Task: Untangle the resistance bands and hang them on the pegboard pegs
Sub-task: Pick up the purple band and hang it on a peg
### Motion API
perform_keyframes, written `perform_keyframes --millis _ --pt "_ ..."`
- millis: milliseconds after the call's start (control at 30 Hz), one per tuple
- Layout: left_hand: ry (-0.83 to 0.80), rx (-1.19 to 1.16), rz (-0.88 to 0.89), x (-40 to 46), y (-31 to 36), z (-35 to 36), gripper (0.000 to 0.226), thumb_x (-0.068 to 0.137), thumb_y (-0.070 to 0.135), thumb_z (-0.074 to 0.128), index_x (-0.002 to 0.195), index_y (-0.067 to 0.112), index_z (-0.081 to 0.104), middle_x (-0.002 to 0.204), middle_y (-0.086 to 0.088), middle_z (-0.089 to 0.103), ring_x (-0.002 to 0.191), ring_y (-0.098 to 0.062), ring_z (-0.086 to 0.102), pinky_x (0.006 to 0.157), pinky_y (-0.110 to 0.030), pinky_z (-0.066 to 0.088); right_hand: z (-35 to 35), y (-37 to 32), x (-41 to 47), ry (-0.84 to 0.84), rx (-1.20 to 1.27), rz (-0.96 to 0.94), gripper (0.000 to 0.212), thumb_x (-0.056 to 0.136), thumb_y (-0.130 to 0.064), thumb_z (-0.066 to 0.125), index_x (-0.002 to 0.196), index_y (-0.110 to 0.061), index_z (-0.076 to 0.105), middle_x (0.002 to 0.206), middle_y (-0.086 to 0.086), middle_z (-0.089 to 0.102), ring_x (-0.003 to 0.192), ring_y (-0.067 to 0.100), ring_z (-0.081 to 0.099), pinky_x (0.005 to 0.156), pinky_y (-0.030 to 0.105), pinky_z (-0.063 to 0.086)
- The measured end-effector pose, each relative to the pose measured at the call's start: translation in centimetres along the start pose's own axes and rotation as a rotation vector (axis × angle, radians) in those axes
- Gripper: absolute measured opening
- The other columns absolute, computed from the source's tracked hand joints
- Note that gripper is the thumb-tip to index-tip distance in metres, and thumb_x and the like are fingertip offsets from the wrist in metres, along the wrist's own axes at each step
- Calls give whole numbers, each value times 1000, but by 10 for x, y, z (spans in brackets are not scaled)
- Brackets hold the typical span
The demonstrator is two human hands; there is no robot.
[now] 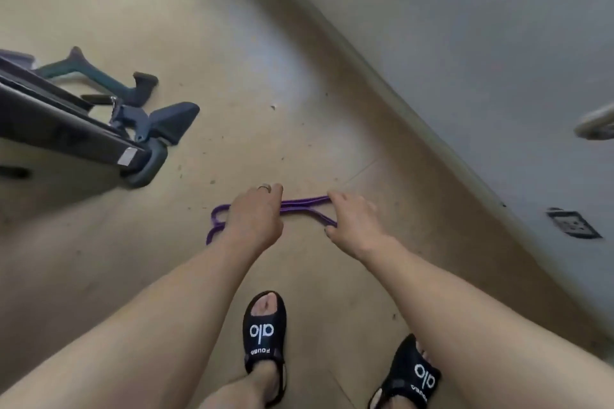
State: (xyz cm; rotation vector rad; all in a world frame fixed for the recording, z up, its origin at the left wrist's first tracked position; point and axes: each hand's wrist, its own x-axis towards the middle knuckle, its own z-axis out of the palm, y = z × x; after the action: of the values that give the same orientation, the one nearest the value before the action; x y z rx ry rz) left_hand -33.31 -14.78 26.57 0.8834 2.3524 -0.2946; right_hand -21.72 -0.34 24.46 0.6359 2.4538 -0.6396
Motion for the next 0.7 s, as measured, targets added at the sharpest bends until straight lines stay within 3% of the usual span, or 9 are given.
perform_keyframes --millis 133,267,367,433,500,567,633,700 --pt "-28 -1 -17 86 -30 115 60 89 19 60 144 15 37 141 -9 53 127 -30 51 101 -39 44 103 9 101 -70 -134 -92 74 88 -36 67 151 -17 34 145 7 52 135 29 45 112 40 34" --pt "-14 69 -18 155 -49 212 84 91 30 62 159 15 14 163 -8 29 146 -28 35 116 -38 30 191 15 185 -76 -275 -171 90 90 -40 66 160 -14 17 156 8 39 145 29 33 120 44 26" --pt "-41 113 -5 193 -56 266 92 91 31 60 162 17 4 167 -8 22 149 -27 28 121 -38 22 239 17 226 -96 -373 -176 89 88 -41 67 158 -13 20 150 12 43 143 31 35 119 46 25" --pt "-32 126 -8 211 -58 290 83 89 27 61 159 21 16 158 -8 37 142 -28 36 116 -38 28 258 21 240 -46 -427 -172 67 90 -33 64 147 -13 35 140 11 50 133 32 45 112 44 31" --pt "36 158 -3 219 -54 300 54 92 19 55 143 24 36 140 -8 53 128 -30 48 104 -38 37 265 26 246 -5 -450 -189 37 97 -17 52 134 -15 47 133 11 55 124 32 52 101 41 39" --pt "35 170 22 216 -46 301 31 100 14 44 130 23 45 127 -8 60 118 -31 57 93 -39 42 264 30 240 -48 -453 -237 31 101 -10 43 130 -15 51 130 11 57 121 33 56 92 40 45" --pt "-25 114 37 201 -36 295 25 103 16 41 127 22 46 123 -7 60 113 -31 61 82 -38 45 255 34 221 -76 -392 -256 28 100 -10 46 127 -17 50 127 11 58 116 33 58 82 40 47" --pt "-26 28 50 178 -28 278 22 102 24 44 123 20 45 119 -6 60 109 -31 62 72 -39 39 236 37 194 -20 -261 -234 26 96 -14 51 122 -18 48 122 9 57 113 33 57 69 37 38"
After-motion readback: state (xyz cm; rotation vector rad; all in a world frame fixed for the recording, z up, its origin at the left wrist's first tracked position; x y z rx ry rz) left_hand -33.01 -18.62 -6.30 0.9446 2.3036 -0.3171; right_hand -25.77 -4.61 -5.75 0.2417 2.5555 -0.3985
